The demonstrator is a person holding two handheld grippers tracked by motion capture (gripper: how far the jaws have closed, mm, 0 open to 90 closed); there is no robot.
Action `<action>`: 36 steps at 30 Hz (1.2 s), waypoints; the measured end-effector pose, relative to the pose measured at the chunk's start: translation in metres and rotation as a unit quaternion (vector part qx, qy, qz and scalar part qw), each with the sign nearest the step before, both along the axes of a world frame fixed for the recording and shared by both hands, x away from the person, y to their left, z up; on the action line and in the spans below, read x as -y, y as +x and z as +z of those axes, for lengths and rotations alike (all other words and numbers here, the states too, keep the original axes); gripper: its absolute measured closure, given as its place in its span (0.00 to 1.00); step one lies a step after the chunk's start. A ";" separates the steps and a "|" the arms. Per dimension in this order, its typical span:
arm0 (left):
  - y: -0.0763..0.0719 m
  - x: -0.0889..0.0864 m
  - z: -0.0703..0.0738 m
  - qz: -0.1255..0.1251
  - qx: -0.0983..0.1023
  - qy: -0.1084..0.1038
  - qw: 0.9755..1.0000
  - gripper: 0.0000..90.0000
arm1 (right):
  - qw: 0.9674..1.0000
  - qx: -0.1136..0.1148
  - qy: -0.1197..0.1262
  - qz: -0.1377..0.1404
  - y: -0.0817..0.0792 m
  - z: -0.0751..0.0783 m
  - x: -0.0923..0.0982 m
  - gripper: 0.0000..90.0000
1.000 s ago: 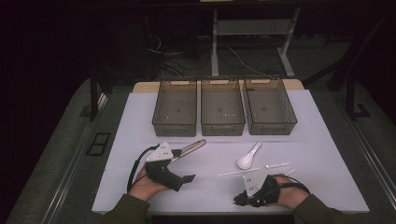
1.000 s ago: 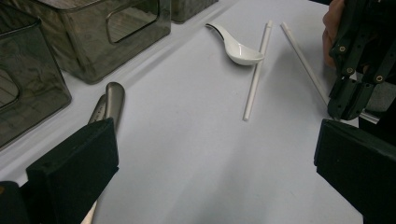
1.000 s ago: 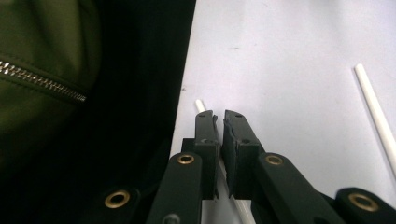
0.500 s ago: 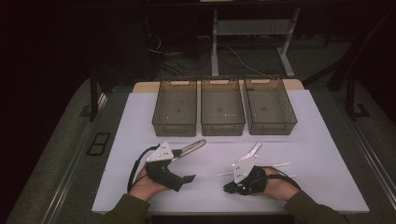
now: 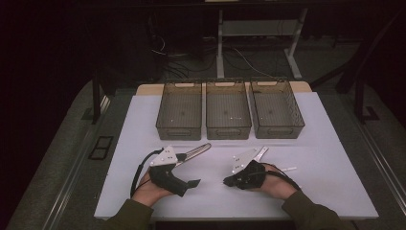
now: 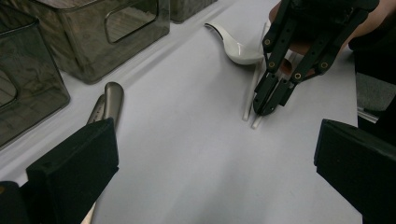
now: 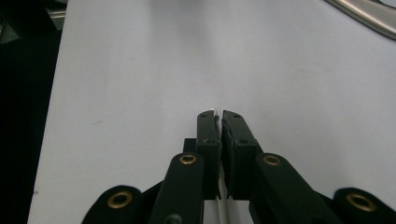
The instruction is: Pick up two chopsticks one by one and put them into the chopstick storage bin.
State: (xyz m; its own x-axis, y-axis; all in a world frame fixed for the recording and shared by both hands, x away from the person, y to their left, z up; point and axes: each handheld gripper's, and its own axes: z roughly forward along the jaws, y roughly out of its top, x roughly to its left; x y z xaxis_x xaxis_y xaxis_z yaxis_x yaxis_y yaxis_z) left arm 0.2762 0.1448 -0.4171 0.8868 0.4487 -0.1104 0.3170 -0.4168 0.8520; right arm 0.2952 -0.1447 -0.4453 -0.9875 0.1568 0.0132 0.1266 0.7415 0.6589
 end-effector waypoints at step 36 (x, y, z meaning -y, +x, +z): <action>0.000 0.000 -0.002 -0.002 -0.006 -0.001 1.000 0.00 | 0.998 -0.010 -0.022 -0.055 -0.019 0.002 0.119 0.91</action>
State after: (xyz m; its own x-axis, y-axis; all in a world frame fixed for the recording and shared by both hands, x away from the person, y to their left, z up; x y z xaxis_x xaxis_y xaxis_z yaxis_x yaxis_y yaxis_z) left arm 0.2760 0.1450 -0.4194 0.8868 0.4458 -0.1219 0.3262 -0.4168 0.8484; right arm 0.2763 -0.2636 -0.4430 -0.9638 0.2658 0.0233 0.2220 0.7505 0.6225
